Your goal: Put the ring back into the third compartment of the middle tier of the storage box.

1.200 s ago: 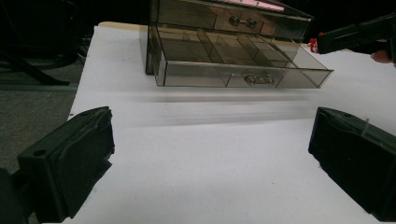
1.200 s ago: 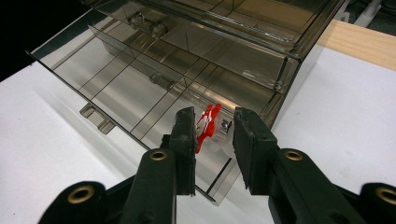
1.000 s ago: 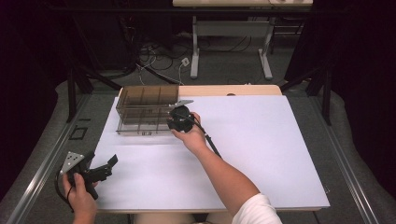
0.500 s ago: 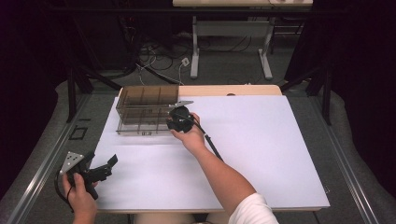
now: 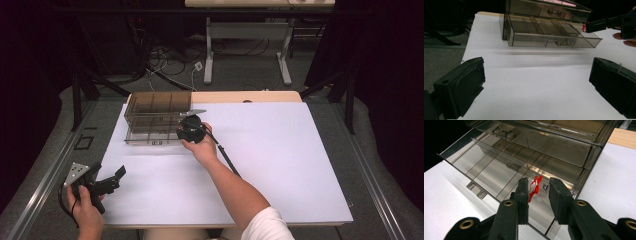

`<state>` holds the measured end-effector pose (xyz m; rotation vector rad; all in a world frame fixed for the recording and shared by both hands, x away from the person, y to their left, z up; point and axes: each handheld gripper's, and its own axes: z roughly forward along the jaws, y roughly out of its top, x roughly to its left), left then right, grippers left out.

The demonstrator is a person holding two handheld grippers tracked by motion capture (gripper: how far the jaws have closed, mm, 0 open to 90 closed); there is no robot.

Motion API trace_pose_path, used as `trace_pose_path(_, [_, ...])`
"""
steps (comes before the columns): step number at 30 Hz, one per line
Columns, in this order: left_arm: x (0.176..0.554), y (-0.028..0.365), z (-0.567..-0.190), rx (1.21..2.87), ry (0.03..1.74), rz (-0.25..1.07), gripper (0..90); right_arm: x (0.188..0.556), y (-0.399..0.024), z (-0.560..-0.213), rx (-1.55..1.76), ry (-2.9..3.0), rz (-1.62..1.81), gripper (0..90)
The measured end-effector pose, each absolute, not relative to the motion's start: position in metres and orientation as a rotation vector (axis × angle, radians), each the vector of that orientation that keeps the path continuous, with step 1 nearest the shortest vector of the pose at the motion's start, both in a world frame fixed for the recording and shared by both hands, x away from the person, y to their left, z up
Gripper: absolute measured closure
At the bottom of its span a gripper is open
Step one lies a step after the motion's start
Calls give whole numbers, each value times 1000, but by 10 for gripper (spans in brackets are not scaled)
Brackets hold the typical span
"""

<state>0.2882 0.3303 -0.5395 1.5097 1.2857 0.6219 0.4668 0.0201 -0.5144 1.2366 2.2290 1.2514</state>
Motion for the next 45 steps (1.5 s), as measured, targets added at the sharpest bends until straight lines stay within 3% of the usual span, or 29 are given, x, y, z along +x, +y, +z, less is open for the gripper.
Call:
trace_pose_path(6, [289,329,-540,1514,1278,625,3,467,20,-513,1260,2236,1250,695])
trace_pose_path(39, [293,324,-541,1528,1266,618,3,458,-20,-500,1287,2209,1349,402])
trace_pose_path(45, [292,324,-540,1529,1268,620,3,449,-26,-500,1276,2186,1315,283])
